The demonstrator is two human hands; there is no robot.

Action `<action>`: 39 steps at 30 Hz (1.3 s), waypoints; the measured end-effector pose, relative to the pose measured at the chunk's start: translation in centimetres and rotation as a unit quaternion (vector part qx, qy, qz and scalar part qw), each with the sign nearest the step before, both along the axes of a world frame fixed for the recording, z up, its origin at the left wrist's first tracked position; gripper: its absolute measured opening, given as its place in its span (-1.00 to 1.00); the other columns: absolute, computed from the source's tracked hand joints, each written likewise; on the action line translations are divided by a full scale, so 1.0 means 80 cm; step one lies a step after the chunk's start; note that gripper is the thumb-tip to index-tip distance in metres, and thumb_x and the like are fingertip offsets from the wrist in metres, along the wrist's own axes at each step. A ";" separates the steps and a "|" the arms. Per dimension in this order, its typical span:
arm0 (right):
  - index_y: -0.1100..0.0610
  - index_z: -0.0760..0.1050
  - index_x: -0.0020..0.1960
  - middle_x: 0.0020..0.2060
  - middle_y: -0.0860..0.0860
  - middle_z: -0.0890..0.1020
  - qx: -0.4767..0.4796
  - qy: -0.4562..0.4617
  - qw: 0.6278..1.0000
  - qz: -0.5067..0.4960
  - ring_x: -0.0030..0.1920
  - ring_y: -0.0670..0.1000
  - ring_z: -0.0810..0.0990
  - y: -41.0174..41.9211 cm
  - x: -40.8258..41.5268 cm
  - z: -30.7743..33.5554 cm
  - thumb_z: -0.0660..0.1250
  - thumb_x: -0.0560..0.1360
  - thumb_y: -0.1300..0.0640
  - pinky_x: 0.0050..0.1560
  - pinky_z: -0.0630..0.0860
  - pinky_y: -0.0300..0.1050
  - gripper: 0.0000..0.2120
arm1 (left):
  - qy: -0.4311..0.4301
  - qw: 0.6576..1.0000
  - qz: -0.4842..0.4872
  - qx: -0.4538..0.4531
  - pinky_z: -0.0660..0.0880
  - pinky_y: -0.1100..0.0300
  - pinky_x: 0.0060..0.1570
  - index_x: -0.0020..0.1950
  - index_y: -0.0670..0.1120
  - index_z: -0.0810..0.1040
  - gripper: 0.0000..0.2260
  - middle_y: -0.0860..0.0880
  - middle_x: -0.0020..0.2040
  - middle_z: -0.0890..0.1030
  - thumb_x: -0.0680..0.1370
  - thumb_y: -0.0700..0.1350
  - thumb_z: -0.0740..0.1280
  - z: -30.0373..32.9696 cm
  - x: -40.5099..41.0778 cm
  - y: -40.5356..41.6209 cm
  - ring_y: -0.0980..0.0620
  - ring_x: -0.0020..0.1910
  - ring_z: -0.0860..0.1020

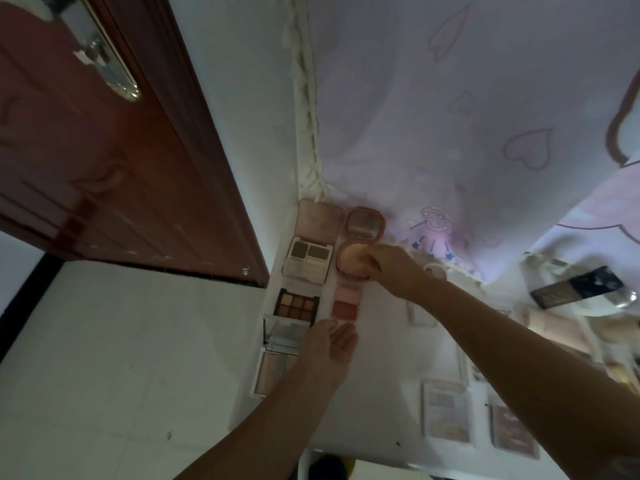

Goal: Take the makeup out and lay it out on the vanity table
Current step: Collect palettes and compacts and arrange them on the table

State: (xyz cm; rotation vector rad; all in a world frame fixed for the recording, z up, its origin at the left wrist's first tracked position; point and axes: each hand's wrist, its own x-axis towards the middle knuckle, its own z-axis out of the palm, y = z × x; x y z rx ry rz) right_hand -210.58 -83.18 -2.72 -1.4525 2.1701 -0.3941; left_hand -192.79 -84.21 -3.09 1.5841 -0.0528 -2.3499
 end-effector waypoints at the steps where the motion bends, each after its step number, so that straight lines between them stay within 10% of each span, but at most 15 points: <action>1: 0.26 0.52 0.12 -0.04 0.13 0.62 -0.021 -0.002 1.000 -0.018 -0.12 0.05 0.57 0.007 -0.007 0.010 0.23 0.57 0.19 -0.12 0.31 -0.23 -0.80 | -0.002 1.000 -0.011 0.001 0.47 0.05 -0.09 -0.17 -0.26 0.40 -0.83 -0.23 -0.20 0.47 0.60 -0.33 0.11 0.000 0.000 0.003 -0.13 -0.23 0.46; 6: 0.22 0.58 -0.03 -0.18 0.06 0.59 -0.010 0.015 0.999 -0.052 -0.18 0.04 0.54 0.085 -0.053 0.054 0.24 0.56 0.23 -0.12 0.43 -0.15 -0.85 | 0.008 0.990 -0.140 -0.018 0.44 0.10 -0.12 -0.13 -0.24 0.45 -0.86 -0.18 -0.18 0.49 0.60 -0.29 0.16 0.007 -0.026 0.029 -0.07 -0.21 0.47; 12: 0.03 0.42 0.29 0.34 -0.06 0.39 0.094 0.081 0.992 -0.002 0.34 -0.02 0.35 0.162 -0.027 0.003 0.24 0.56 0.01 0.31 0.34 -0.11 -0.68 | -0.027 0.952 -0.254 -0.170 0.37 0.24 -0.17 -0.04 -0.06 0.49 -0.86 -0.03 -0.18 0.49 0.58 -0.27 0.18 0.004 -0.092 0.051 0.10 -0.20 0.45; 20: 0.09 0.36 0.28 0.23 0.06 0.44 0.083 0.193 0.976 0.049 0.22 0.10 0.38 0.160 -0.014 -0.023 0.22 0.52 -0.01 0.16 0.40 -0.03 -0.63 | -0.038 0.923 -0.315 -0.216 0.38 0.18 -0.08 -0.22 -0.05 0.49 -0.77 -0.02 -0.21 0.51 0.55 -0.28 0.16 0.012 -0.104 0.054 0.08 -0.15 0.45; 30: 0.09 0.49 0.15 0.04 -0.10 0.57 -0.074 -0.105 0.991 -0.049 0.01 -0.18 0.50 0.150 0.003 0.042 0.38 0.48 0.11 -0.07 0.41 -0.46 -0.74 | 0.196 0.957 -0.211 -0.023 0.63 0.05 -0.12 0.16 -0.24 0.52 -0.70 -0.29 -0.01 0.63 0.57 -0.04 0.25 0.024 -0.054 0.041 -0.12 -0.13 0.66; 39: 0.31 0.56 0.03 -0.26 0.05 0.65 -0.018 -0.355 0.908 -0.223 -0.30 -0.07 0.62 0.105 -0.050 0.059 0.22 0.58 0.26 -0.29 0.54 -0.27 -0.83 | 0.212 0.961 -0.172 0.048 0.64 0.08 -0.26 0.14 -0.31 0.48 -0.72 -0.38 -0.04 0.59 0.58 -0.10 0.25 0.023 -0.059 0.029 -0.22 -0.19 0.66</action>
